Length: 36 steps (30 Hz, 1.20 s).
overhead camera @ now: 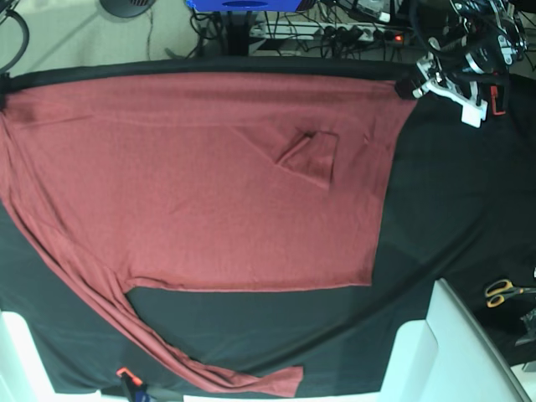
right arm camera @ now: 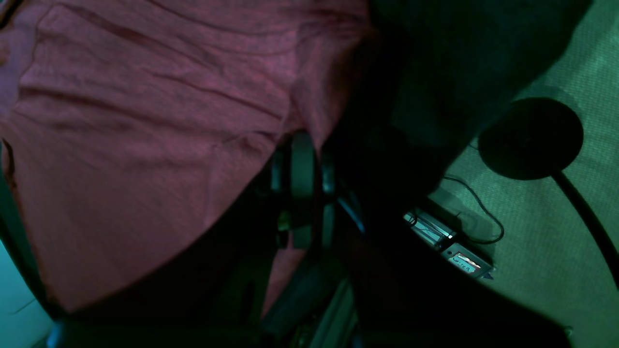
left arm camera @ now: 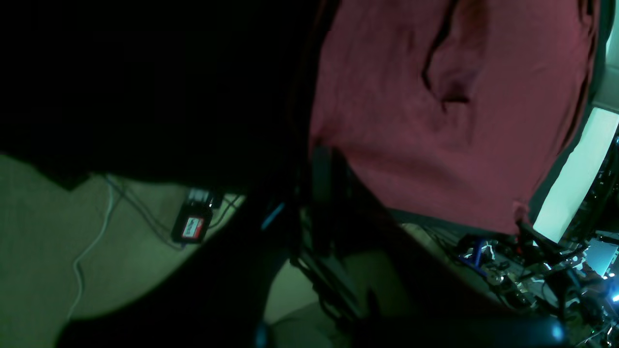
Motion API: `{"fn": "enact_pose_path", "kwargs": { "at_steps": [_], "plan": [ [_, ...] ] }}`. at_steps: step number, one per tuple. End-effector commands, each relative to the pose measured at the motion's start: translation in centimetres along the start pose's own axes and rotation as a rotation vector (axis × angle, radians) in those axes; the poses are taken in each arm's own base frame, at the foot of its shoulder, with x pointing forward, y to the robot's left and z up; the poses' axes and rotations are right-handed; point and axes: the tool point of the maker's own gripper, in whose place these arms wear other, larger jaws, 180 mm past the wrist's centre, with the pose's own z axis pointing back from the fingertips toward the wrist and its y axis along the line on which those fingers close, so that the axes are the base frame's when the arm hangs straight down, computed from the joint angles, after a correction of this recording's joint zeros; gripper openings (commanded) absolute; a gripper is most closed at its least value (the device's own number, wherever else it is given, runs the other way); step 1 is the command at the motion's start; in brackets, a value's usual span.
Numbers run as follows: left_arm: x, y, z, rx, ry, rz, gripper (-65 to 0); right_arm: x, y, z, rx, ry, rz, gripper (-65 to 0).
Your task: Fold the T-shirt properly
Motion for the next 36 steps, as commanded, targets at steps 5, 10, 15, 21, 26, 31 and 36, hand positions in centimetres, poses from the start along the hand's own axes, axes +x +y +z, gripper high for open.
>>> {"fn": "enact_pose_path", "kwargs": {
  "at_steps": [5,10,15,21,26,31,36],
  "plan": [
    [0.8,0.0,0.6,0.005,-0.024,-0.024,-65.0,2.2,0.3,0.8,0.002,-0.054,0.025,-65.0],
    [0.7,0.2,0.6,0.011,-0.020,-0.023,-65.0,2.2,0.3,0.8,0.002,-0.056,0.025,-65.0],
    [0.7,0.3,0.5,0.013,-0.018,-0.021,-65.0,2.2,0.3,0.8,0.002,-0.056,0.025,-64.7],
    [0.6,0.4,0.5,0.016,-0.016,-0.016,-65.0,2.4,0.3,0.9,0.003,-0.061,0.019,-44.0],
    [0.1,1.2,0.4,0.062,0.001,-0.026,-35.2,2.6,0.2,0.9,0.004,-0.073,0.018,-30.5],
    [0.1,1.3,0.4,0.072,0.003,-0.027,-14.5,2.9,0.2,1.0,0.004,-0.088,0.018,-30.0],
    [1.6,2.6,1.9,0.102,-0.062,0.004,-11.8,3.2,0.5,1.1,0.008,-0.099,0.023,-30.0]
  ]
}}
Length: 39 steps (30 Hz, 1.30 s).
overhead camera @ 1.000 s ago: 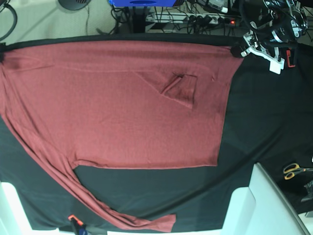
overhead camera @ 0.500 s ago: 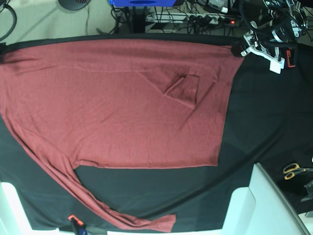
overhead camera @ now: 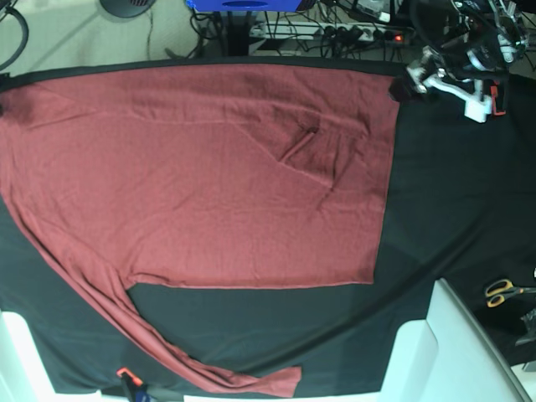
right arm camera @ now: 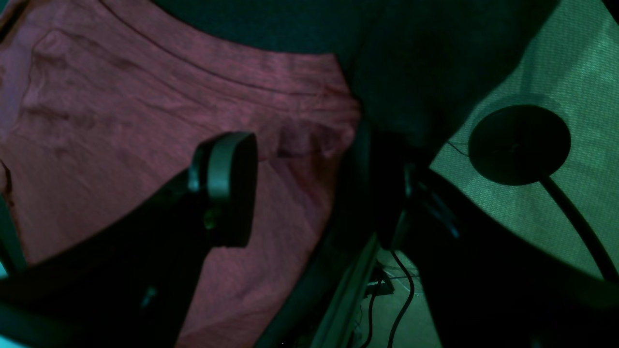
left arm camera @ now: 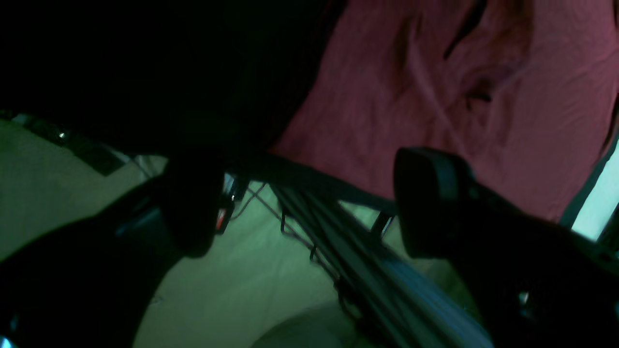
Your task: Fold the T-shirt properly
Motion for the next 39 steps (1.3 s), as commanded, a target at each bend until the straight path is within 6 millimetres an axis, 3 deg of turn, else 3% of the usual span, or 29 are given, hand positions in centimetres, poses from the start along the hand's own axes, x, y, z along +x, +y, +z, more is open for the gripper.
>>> {"fn": "enact_pose_path", "kwargs": {
  "at_steps": [1,6,9,10,12,16,19,24,26,39],
  "plan": [
    [1.4,0.9,1.3,0.022,-0.052,-0.001,-11.8,3.1,0.9,1.3,0.024,-0.085,0.023,-30.0],
    [5.2,3.2,4.3,0.076,-0.175,0.029,-11.5,6.7,2.8,4.1,0.055,-0.216,0.062,-30.0],
    [7.2,4.0,5.8,0.102,-0.222,0.014,-11.5,9.4,5.1,5.7,0.086,-0.288,0.126,-29.9],
    [7.7,4.1,6.2,0.108,-0.231,0.004,-11.5,10.2,6.7,5.6,0.112,-0.298,0.148,-29.7],
    [9.0,3.6,6.4,0.100,-0.255,-0.012,-11.5,11.4,10.3,5.0,0.161,-0.295,0.242,-29.7],
    [9.6,3.1,6.4,0.089,-0.263,-0.026,-11.5,12.7,18.0,2.1,0.265,-0.305,0.492,-29.7],
    [9.9,2.4,6.8,0.090,-0.283,-0.052,-11.5,13.0,20.8,-1.0,0.255,-0.329,0.595,-29.7],
    [10.2,2.0,7.2,0.090,-0.297,-0.070,-11.8,11.5,21.7,-6.0,0.135,-0.332,0.852,-29.7],
    [10.3,2.0,7.2,0.088,-0.298,-0.069,-11.8,9.7,22.3,-7.4,0.127,-0.328,0.959,-29.7],
    [10.7,1.7,7.2,0.083,-0.308,-0.074,-11.8,8.7,22.1,-8.2,0.120,-0.338,1.032,-29.7]
  ]
}}
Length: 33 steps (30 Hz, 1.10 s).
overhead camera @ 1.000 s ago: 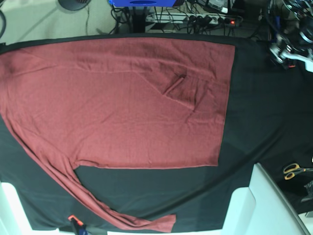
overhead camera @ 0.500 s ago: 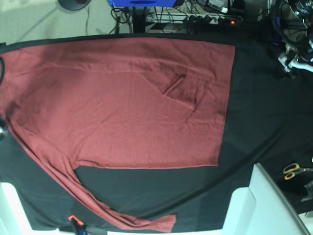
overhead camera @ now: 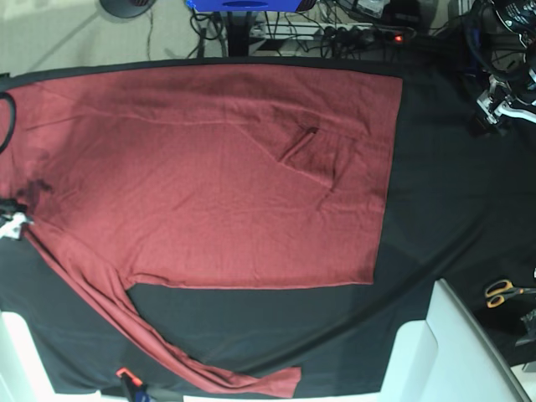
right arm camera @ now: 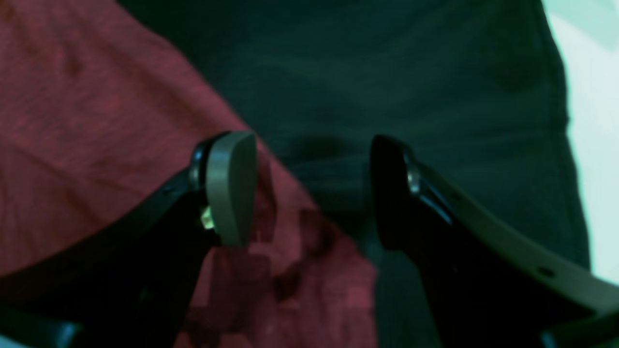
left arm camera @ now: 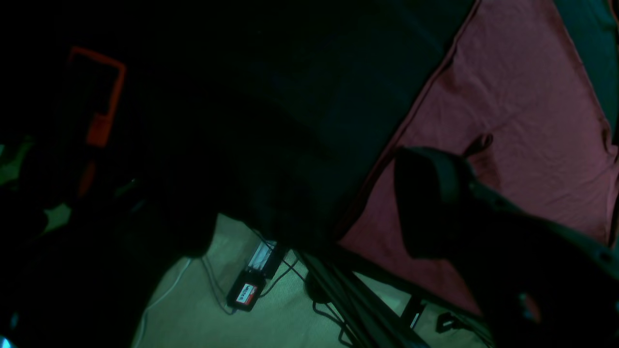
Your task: Fold the T-shirt properly
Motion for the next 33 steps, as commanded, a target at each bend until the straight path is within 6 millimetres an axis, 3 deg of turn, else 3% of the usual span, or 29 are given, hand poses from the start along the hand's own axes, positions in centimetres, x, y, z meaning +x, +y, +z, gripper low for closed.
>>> {"fn": "enact_pose_path", "kwargs": {
  "at_steps": [1,10,23,25,29,33],
  "plan": [
    [1.7,-0.5,0.4,-0.011,-0.046,-0.028,-11.8,2.4,-1.3,0.3,-0.021,-0.058,-0.003,-29.7],
    [2.3,-1.2,0.2,-0.028,-0.060,-0.027,-11.8,0.1,2.0,-0.5,0.028,-0.023,-0.015,-29.7],
    [2.3,-1.0,0.1,-0.026,-0.058,-0.024,-11.8,0.0,2.8,-0.7,0.037,-0.023,-0.024,-30.2],
    [2.3,-1.0,0.1,-0.026,-0.058,-0.024,-11.8,0.2,2.2,-0.5,0.027,-0.026,-0.025,-30.0],
    [2.2,-0.9,0.1,-0.024,-0.055,-0.024,-11.8,0.8,-1.5,0.0,-0.093,-0.036,-0.021,-28.8],
    [2.3,-1.0,0.1,-0.026,-0.058,-0.024,-11.8,0.5,-2.6,0.4,-0.117,-0.030,-0.017,-20.4]
  ]
}}
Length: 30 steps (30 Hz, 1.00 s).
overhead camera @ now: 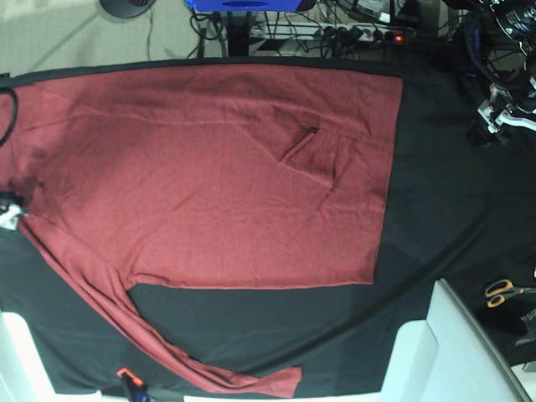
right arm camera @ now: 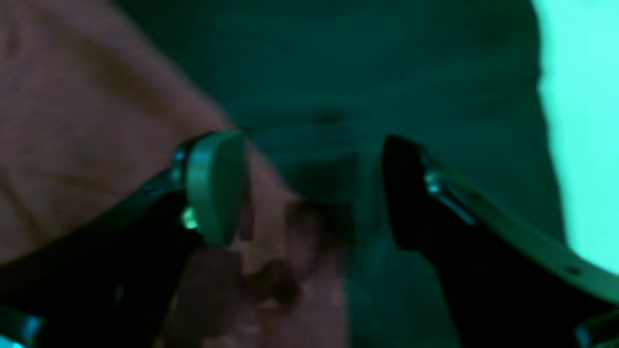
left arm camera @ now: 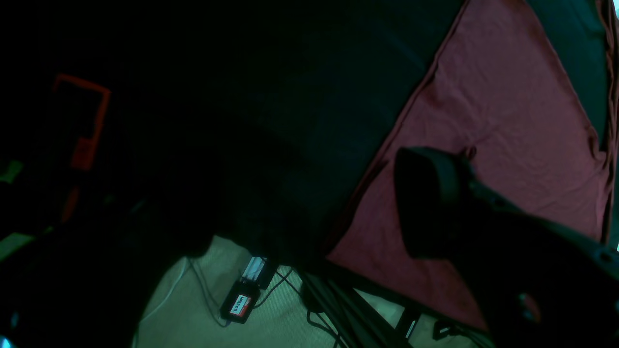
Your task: Fold the T-shirt properly
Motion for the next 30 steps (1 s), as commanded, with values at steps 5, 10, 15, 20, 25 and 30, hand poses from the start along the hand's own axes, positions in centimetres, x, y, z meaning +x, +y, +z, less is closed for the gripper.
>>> {"fn": "enact_pose_path", "kwargs": {
  "at_steps": [5,10,15,20,25,30],
  "plan": [
    [1.2,-0.3,0.5,-0.007,-0.033,-0.025,-11.8,1.0,-0.1,0.0,0.005,-0.035,-0.014,-20.3],
    [1.2,-0.2,0.5,-0.004,-0.032,-0.026,-11.8,-0.9,-0.8,0.1,-0.019,0.008,-0.023,-20.3],
    [1.1,-0.1,0.6,0.000,-0.029,-0.026,-11.8,-1.3,-1.0,0.1,-0.023,0.017,-0.025,-23.4],
    [1.1,-0.1,0.6,0.000,-0.029,-0.026,-11.8,-1.5,-0.4,0.1,-0.014,0.023,-0.025,-53.1],
    [1.0,-0.1,0.5,-0.001,-0.026,-0.025,-11.8,-1.4,0.2,-0.1,-0.003,0.019,-0.026,-64.4],
    [1.0,-0.1,0.5,-0.001,-0.024,-0.025,-11.8,-1.8,0.1,0.1,-0.001,0.022,-0.018,-64.8]
  ]
}}
